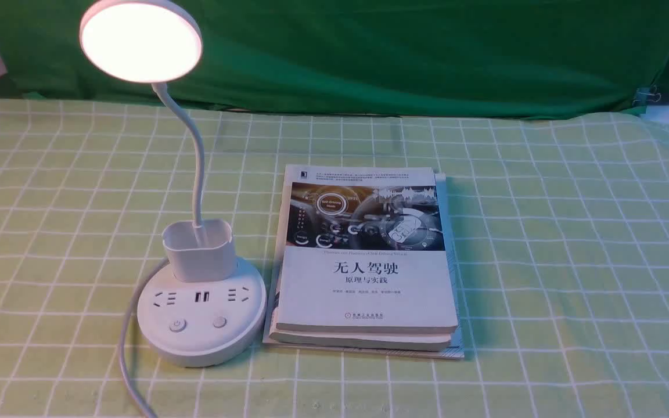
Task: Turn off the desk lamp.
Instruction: Use the left arm to press the button switch on the lamp holder
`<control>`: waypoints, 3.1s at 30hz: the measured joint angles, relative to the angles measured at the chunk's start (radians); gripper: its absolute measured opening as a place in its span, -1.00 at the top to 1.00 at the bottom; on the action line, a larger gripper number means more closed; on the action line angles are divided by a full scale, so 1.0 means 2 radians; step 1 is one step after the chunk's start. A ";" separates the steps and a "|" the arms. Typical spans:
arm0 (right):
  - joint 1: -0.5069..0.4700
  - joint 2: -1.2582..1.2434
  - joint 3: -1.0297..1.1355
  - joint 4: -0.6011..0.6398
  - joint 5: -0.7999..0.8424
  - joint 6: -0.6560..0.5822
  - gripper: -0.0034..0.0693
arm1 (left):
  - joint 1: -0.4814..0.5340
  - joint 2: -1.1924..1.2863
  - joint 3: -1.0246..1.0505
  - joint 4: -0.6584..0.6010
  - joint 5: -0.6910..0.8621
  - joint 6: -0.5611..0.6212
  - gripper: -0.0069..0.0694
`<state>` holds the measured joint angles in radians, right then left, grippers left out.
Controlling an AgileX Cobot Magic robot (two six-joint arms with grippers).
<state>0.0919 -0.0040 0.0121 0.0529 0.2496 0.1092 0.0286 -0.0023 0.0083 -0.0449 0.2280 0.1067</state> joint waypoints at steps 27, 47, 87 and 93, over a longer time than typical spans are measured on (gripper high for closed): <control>0.000 0.000 0.000 0.000 0.000 0.000 0.25 | 0.000 0.000 0.000 -0.149 -0.091 -0.099 0.81; 0.000 0.000 0.000 0.000 0.000 -0.001 0.25 | 0.000 0.296 -0.270 -0.155 0.220 0.001 0.81; 0.000 0.000 0.000 0.000 0.000 -0.001 0.25 | -0.218 0.869 -0.599 -0.030 0.386 0.006 0.81; 0.000 0.000 0.000 0.000 0.000 0.000 0.25 | -0.209 0.879 -0.599 -0.022 0.372 0.000 0.81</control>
<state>0.0919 -0.0040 0.0121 0.0529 0.2501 0.1083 -0.3897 1.7552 -1.1897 -0.0885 0.9717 0.1070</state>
